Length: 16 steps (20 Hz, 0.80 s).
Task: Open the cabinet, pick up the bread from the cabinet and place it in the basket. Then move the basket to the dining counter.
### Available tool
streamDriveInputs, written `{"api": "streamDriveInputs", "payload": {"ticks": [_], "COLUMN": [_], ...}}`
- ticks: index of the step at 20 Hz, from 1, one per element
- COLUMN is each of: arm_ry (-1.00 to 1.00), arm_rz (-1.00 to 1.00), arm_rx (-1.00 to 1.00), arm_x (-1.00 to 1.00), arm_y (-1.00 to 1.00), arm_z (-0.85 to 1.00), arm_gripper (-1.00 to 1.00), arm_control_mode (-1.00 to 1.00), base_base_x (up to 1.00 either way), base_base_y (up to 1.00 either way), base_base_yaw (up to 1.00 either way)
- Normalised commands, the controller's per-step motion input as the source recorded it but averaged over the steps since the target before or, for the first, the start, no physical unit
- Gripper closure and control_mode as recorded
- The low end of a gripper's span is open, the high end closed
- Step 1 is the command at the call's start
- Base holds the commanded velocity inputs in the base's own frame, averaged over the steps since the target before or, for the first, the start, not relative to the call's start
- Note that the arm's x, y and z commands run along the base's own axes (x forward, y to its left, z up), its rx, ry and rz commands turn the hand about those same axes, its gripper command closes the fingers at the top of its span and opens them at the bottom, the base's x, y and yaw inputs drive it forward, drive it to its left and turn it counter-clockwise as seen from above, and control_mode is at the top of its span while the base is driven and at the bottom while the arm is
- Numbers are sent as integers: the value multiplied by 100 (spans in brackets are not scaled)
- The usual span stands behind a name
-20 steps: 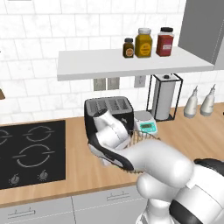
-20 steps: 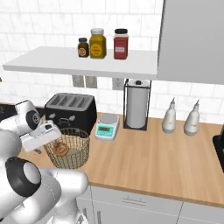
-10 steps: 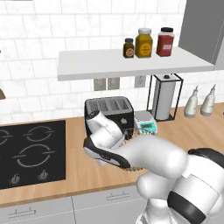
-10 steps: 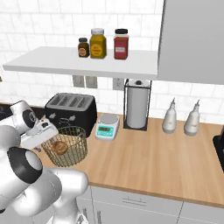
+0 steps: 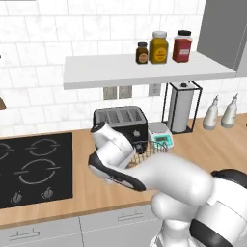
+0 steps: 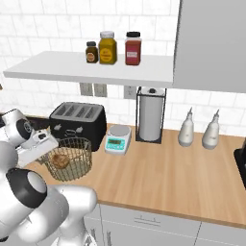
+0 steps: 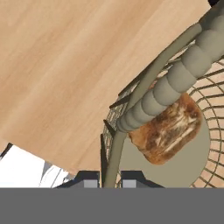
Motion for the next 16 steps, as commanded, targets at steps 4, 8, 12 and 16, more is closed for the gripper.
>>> {"api": "streamDriveInputs", "payload": {"ticks": [4,8,12,16], "arm_ry": [-18,-18,-26,-15], "arm_rz": [12,2,9,5], "arm_rx": [-1,-14,-2,1], "arm_x": [-72,-58,-66,-43], "arm_y": [3,27,1,-4], "arm_z": [80,20,83,100], "arm_gripper": [100,100,100,100], "arm_control_mode": [-100,-100,-100,-100], "base_base_x": [0,0,0,0], "base_base_y": [0,0,0,0], "base_base_yaw": [0,0,0,0]}}
